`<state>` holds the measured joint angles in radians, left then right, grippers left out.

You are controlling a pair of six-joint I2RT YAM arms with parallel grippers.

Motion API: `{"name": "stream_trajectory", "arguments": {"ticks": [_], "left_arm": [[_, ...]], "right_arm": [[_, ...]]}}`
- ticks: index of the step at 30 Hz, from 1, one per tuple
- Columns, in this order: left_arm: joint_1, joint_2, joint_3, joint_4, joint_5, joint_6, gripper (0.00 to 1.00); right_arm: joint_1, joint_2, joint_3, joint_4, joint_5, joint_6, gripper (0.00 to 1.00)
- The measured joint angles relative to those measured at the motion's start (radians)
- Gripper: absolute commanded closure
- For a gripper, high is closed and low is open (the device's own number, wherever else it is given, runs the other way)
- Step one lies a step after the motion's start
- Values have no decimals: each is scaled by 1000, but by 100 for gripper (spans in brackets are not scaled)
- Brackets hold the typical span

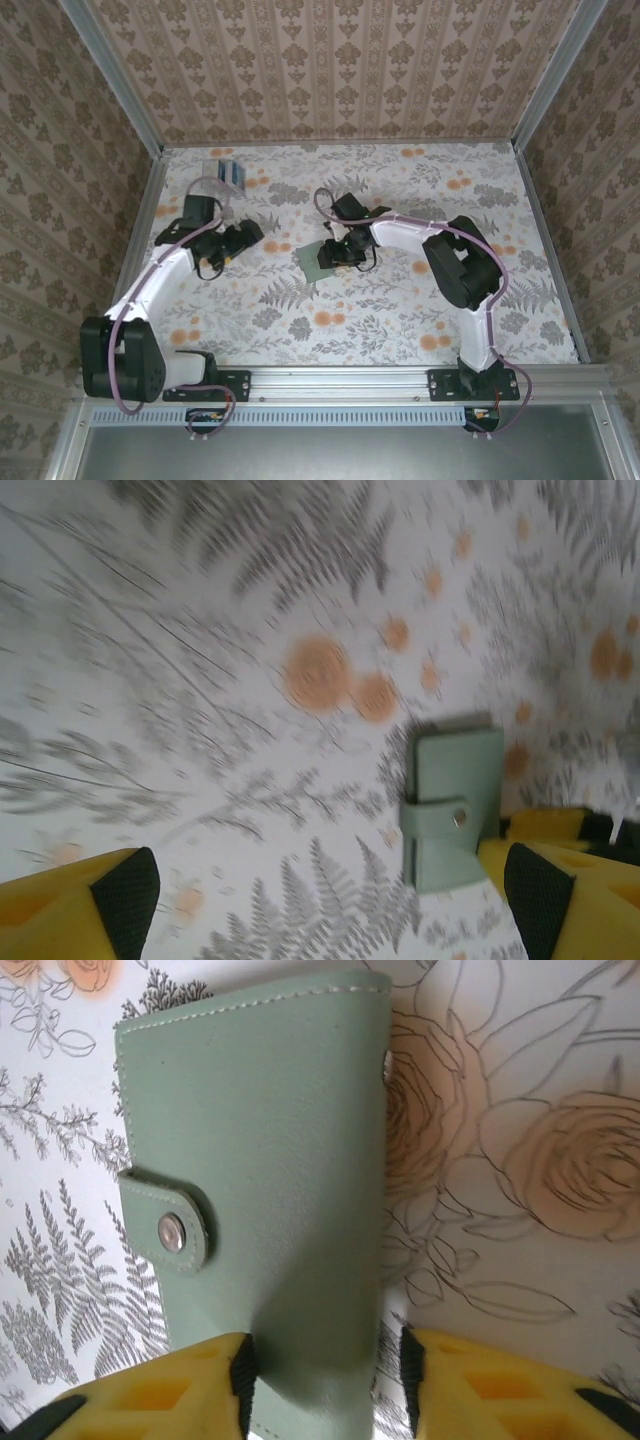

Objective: Put the credit cards into the card holder

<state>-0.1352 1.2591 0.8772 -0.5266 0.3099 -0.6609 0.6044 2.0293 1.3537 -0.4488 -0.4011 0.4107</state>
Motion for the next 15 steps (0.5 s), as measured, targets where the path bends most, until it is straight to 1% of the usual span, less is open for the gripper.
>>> {"name": "stream_trajectory", "arguments": {"ticks": [3, 5, 7, 8, 9, 12, 15], "left_arm": [[108, -27, 6, 11, -8, 0, 7], [165, -26, 21, 19, -7, 0, 7], [205, -9, 57, 18, -16, 0, 5], [215, 2, 77, 19, -23, 2, 1], [223, 14, 99, 19, -32, 6, 0], [238, 57, 159, 39, -45, 31, 0], [261, 132, 232, 55, -46, 56, 0]], "right_arm": [[7, 16, 15, -6, -9, -5, 80], [8, 16, 14, -7, -21, -9, 87], [8, 16, 14, -8, -27, -10, 89], [8, 14, 10, -4, -27, -10, 89], [8, 5, -7, 8, -28, -8, 90], [0, -58, -103, 45, -27, 19, 93], [-19, -148, -220, 66, -23, 59, 93]]}}
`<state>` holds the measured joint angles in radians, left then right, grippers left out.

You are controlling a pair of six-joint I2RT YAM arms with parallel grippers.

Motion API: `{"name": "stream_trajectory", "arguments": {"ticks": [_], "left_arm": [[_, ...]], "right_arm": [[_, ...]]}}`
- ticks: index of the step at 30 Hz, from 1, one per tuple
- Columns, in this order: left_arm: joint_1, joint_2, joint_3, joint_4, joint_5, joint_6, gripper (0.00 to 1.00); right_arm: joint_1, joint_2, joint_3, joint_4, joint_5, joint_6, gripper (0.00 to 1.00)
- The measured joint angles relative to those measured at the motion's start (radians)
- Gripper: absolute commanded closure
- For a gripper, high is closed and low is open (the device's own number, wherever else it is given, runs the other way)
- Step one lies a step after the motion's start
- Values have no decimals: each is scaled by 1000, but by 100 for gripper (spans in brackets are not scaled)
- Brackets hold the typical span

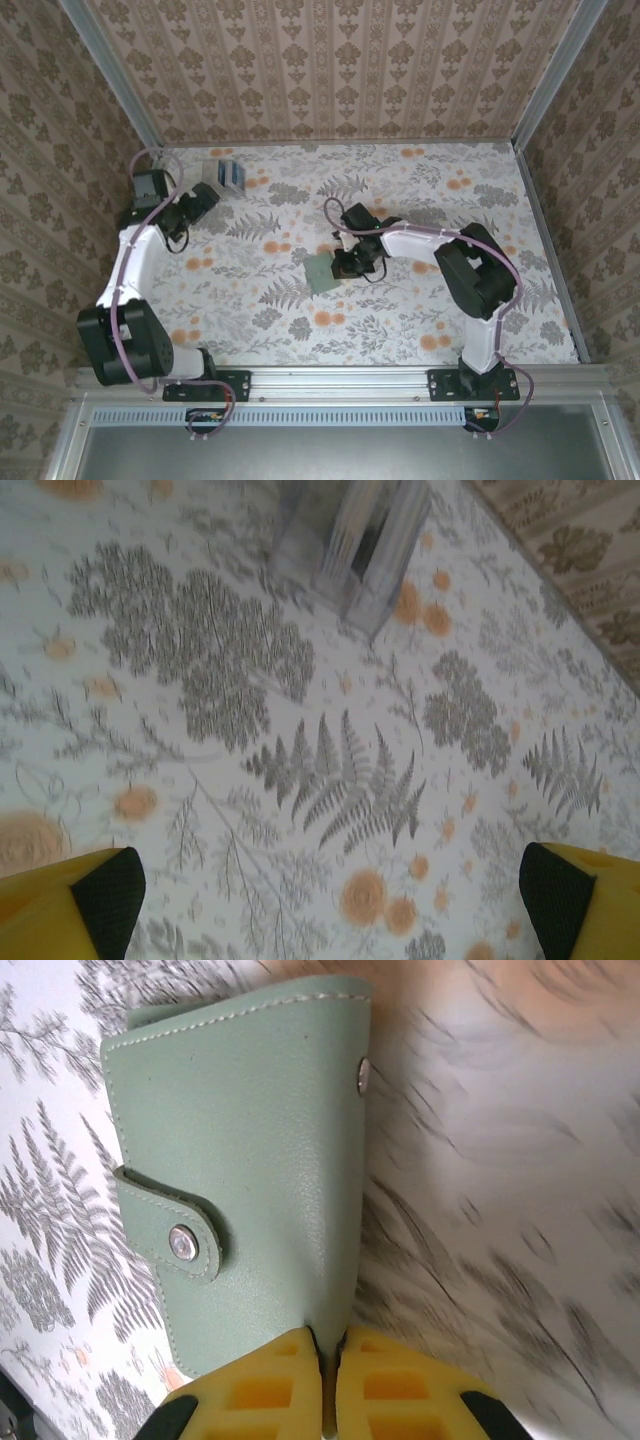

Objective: Put the credit cards into the card holder

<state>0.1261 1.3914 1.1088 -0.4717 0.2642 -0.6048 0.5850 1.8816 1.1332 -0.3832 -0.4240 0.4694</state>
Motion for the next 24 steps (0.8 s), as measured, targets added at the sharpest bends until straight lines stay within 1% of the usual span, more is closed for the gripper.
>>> {"name": "stream_trajectory", "arguments": {"ticks": [4, 5, 6, 8, 11, 14, 16, 18, 19, 20, 21, 24], "left_arm": [[19, 145, 126, 14, -31, 35, 0], [19, 182, 158, 15, -34, 45, 0], [19, 225, 198, 15, -35, 56, 0], [19, 314, 285, 10, -35, 79, 0], [18, 453, 434, -14, -48, 119, 0], [19, 567, 551, -21, -60, 163, 0], [20, 630, 610, -26, -60, 188, 0], [23, 682, 658, -36, -51, 203, 1], [25, 709, 682, -41, -43, 211, 5], [27, 731, 702, -45, -37, 215, 11], [32, 758, 729, -54, -27, 222, 20], [50, 824, 782, -68, 14, 230, 37]], "right_arm": [[-70, -166, -195, 49, 21, 56, 98], [-87, -205, -235, 56, 26, 69, 98], [-107, -253, -281, 62, 29, 85, 95], [-136, -326, -340, 66, 34, 104, 80], [-142, -407, -386, 66, 35, 120, 64], [-139, -478, -399, 62, 73, 137, 58], [-137, -560, -409, 60, 122, 137, 52], [-137, -645, -413, 57, 173, 137, 50], [-137, -694, -413, 57, 202, 137, 49], [-137, -735, -413, 56, 225, 136, 48], [-137, -774, -413, 55, 248, 133, 47], [-138, -883, -416, 53, 313, 120, 45]]}}
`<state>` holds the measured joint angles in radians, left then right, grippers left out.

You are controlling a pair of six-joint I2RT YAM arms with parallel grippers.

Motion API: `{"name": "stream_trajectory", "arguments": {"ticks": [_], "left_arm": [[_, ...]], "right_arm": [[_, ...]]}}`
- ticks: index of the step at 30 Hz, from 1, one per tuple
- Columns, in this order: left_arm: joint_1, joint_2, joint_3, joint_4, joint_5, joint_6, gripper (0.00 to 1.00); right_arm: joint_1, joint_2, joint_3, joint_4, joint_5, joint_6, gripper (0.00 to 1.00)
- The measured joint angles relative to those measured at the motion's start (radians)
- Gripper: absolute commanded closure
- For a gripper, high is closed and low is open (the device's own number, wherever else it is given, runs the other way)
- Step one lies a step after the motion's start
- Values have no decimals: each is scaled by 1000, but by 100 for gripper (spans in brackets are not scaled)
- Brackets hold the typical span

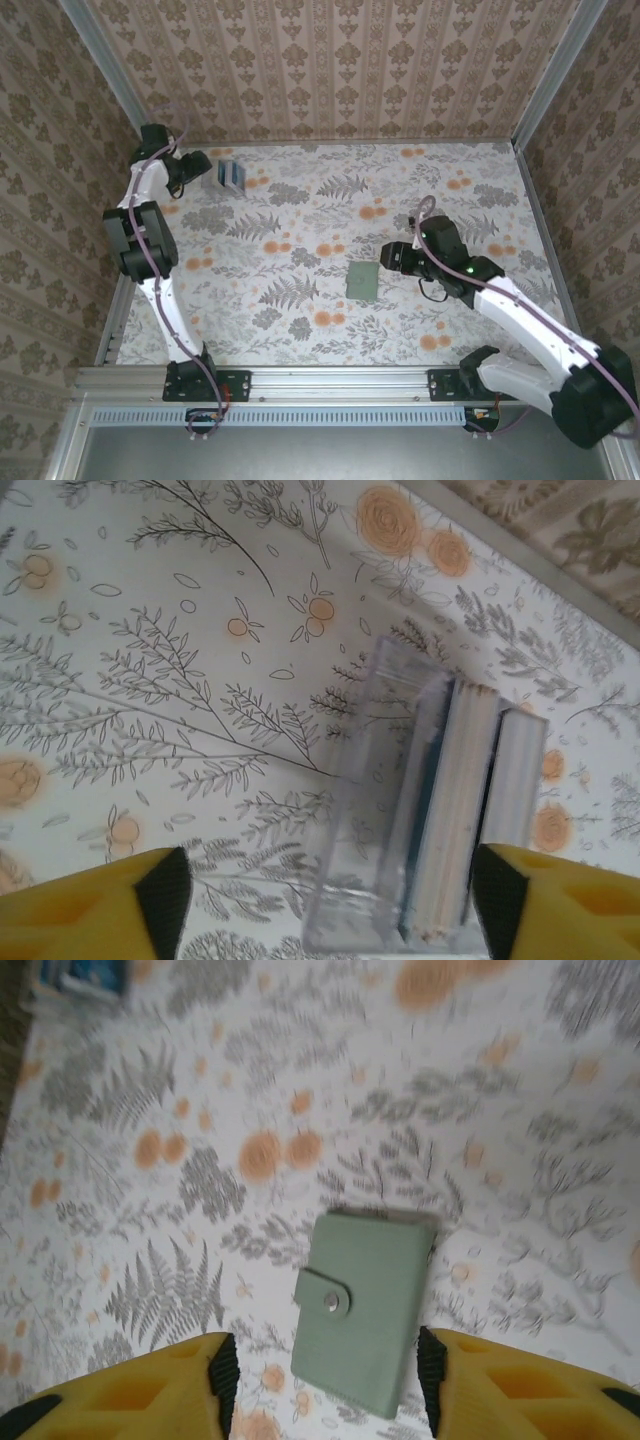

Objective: Put the credit cards into the card holder

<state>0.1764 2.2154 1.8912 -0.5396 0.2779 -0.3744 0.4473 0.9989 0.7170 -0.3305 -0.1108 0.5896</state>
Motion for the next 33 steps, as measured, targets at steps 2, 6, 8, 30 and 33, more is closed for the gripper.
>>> {"name": "stream_trajectory", "arguments": {"ticks": [2, 6, 8, 30, 33], "left_arm": [[20, 37, 15, 6, 52, -8, 38], [62, 77, 12, 13, 130, -28, 39], [75, 82, 11, 10, 149, -28, 39], [27, 135, 53, -24, 237, 56, 97], [11, 134, 53, -22, 222, 62, 100]], "right_arm": [[-1, -58, -3, -2, 35, -13, 43], [-3, -135, -15, -9, 75, -22, 43], [-5, -163, -33, -10, 89, -21, 43], [-5, -234, -91, -18, 104, 13, 45], [-5, -239, -91, -17, 104, 13, 44]]}}
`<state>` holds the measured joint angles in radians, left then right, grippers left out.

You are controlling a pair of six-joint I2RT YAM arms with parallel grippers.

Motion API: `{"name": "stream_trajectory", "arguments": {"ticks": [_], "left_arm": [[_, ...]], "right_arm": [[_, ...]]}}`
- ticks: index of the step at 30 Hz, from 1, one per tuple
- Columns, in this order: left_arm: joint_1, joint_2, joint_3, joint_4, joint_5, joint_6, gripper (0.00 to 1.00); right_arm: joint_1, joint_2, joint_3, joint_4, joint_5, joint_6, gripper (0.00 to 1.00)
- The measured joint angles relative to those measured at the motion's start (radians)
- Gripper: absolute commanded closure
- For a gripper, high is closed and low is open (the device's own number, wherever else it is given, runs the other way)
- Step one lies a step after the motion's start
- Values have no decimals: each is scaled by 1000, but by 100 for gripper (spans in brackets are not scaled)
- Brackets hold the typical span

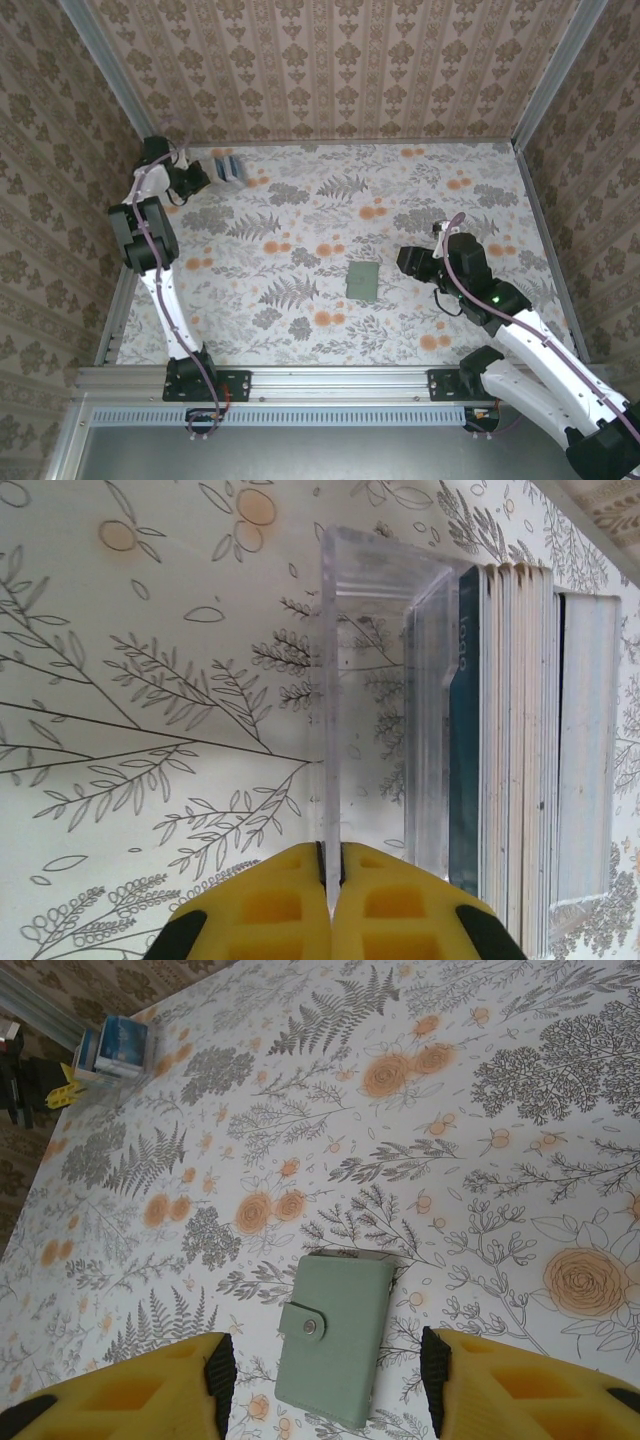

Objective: Put the credit cards into the card holder

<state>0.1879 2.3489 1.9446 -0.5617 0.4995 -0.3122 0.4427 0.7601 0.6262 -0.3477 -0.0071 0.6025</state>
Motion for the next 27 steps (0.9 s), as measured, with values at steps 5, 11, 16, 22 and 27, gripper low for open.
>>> {"name": "stream_trajectory", "arguments": {"ticks": [5, 11, 16, 22, 27], "left_arm": [[-51, -21, -28, 13, -27, -1, 100], [-200, -68, -82, -1, -73, -6, 99], [-369, -88, -102, -16, -96, -43, 99], [-535, -112, -112, -51, -142, -96, 94], [-612, -113, -127, -33, -148, -168, 77]], "right_arm": [[0, 6, 0, 10, 0, 0, 44], [-2, 103, 0, 53, 0, 8, 43], [-6, 222, 2, 63, 2, 18, 40], [-6, 331, 1, 101, -38, 27, 39], [-6, 435, -1, 133, -122, 43, 40]]}}
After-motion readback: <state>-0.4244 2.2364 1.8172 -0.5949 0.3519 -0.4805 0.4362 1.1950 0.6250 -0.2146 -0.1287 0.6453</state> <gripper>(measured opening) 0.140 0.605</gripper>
